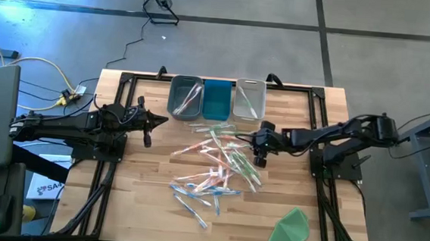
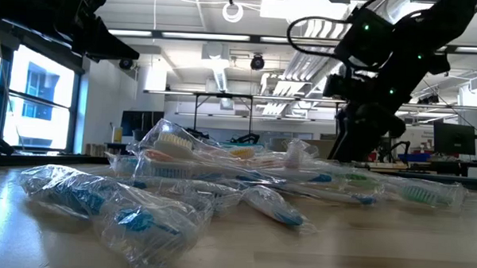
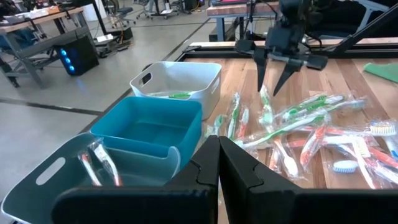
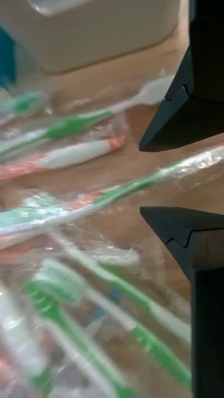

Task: Pick & Place Toothbrushes
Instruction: Put the green toothbrush into the white bin

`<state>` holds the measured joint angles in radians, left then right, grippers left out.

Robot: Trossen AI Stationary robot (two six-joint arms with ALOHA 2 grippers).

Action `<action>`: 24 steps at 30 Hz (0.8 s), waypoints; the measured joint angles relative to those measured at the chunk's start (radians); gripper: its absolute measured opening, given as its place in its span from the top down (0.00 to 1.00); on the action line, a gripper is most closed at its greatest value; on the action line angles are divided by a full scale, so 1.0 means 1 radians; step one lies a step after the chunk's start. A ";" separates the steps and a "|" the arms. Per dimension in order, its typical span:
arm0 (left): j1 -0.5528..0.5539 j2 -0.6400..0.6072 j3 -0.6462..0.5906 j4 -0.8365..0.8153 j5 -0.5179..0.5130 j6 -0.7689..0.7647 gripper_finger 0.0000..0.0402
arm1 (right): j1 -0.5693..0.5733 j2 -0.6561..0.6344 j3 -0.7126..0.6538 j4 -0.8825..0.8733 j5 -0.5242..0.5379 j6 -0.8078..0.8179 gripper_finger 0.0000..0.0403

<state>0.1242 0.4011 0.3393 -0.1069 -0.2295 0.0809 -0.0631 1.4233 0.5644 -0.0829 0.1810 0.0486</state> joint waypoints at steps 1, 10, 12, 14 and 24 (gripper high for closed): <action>0.000 0.000 0.000 0.000 0.000 0.000 1.00 | 0.000 0.012 0.000 0.001 0.003 0.000 0.64; 0.000 0.000 0.000 -0.001 0.000 -0.001 1.00 | 0.000 0.073 0.000 0.004 0.023 -0.001 0.64; 0.000 0.000 0.000 -0.001 0.000 -0.002 1.00 | 0.000 0.073 0.000 0.006 0.029 -0.001 0.64; 0.000 0.000 0.000 -0.001 0.000 -0.002 1.00 | 0.000 0.073 0.000 0.007 0.029 -0.001 0.64; 0.000 0.000 0.000 -0.001 0.000 -0.002 1.00 | 0.000 0.073 0.000 0.007 0.029 -0.020 0.80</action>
<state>0.1242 0.4011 0.3393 -0.1081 -0.2295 0.0788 -0.0631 1.4960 0.5640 -0.0755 0.2104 0.0291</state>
